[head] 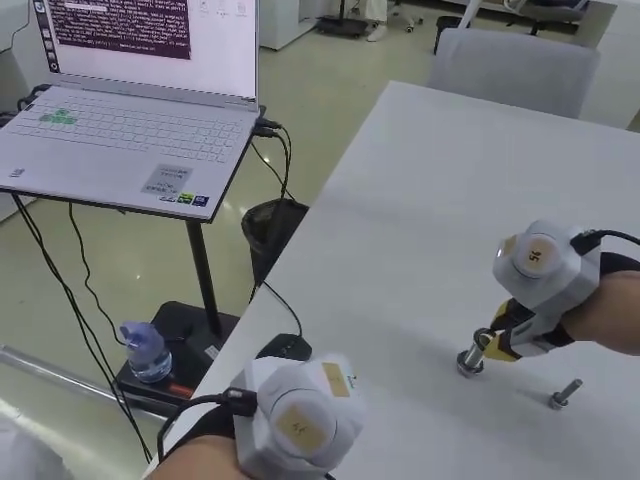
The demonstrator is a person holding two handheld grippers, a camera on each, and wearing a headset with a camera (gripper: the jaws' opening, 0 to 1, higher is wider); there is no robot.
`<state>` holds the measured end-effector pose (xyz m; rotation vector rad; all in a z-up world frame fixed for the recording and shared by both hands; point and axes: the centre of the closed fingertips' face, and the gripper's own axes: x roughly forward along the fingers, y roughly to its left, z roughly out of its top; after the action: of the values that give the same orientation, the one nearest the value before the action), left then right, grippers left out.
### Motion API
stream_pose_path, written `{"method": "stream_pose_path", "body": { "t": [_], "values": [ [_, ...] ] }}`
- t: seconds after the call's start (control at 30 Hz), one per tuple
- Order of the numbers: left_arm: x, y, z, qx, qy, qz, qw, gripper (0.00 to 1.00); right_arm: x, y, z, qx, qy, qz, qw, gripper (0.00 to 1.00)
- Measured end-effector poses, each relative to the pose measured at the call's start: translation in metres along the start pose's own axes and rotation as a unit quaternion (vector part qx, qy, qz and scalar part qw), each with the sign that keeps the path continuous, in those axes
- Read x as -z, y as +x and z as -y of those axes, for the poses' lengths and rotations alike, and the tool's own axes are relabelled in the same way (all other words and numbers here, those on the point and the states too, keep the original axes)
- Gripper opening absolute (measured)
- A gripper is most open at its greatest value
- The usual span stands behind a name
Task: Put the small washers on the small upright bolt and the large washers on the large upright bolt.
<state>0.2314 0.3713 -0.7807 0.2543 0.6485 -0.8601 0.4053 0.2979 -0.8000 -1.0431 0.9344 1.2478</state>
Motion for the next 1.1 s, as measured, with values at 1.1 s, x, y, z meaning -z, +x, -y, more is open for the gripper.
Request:
{"method": "stream_pose_path", "body": {
  "t": [1.1],
  "values": [
    [0.011, -0.004, -0.001, 0.003, -0.008, -0.007, 0.9999, 0.90, 0.001, 0.034, -0.002, -0.021, 0.004, -0.026, 0.9995, 0.23]
  ]
}}
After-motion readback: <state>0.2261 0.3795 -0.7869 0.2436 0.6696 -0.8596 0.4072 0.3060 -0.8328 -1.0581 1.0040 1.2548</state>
